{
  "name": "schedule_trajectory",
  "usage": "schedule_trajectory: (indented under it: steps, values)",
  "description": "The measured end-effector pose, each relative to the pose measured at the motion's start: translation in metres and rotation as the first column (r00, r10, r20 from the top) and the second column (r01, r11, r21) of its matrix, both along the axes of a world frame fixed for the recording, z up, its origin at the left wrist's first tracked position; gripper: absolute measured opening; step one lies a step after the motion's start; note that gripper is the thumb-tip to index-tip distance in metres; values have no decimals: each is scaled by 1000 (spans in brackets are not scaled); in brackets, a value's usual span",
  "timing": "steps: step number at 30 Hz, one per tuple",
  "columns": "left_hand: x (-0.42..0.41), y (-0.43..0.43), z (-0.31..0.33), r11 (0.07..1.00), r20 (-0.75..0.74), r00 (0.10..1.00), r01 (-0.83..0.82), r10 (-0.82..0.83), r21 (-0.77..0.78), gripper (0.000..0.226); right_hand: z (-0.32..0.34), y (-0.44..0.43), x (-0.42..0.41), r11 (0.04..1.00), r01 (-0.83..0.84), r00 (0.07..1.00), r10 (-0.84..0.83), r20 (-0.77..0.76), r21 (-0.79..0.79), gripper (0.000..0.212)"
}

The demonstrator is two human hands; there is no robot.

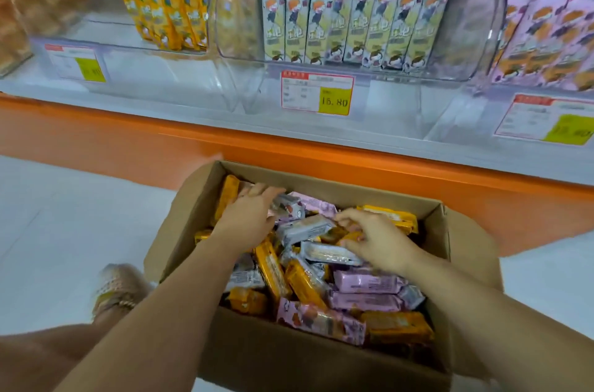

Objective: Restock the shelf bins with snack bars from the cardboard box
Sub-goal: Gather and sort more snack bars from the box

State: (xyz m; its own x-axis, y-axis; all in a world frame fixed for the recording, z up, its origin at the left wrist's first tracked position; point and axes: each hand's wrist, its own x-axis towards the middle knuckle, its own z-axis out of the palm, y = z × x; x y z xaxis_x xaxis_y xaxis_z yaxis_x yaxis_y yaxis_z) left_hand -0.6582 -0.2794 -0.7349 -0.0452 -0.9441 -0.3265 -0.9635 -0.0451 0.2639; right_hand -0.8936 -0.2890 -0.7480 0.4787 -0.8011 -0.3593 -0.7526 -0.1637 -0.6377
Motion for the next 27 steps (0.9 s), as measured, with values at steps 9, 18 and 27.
schedule_trajectory:
  steps: [9,18,27]
  values:
    - [2,-34,-24,964,86,961,262,-265,36,51,-24,-25,40,990,-136,979,126,-160,-50,49]
    - [14,-39,12,971,-298,924,225,-240,-83,52,9,-32,34,993,120,989,-121,88,22,29]
    - [7,-35,64,986,-703,711,123,-6,115,62,109,-10,46,944,326,901,-325,288,48,22]
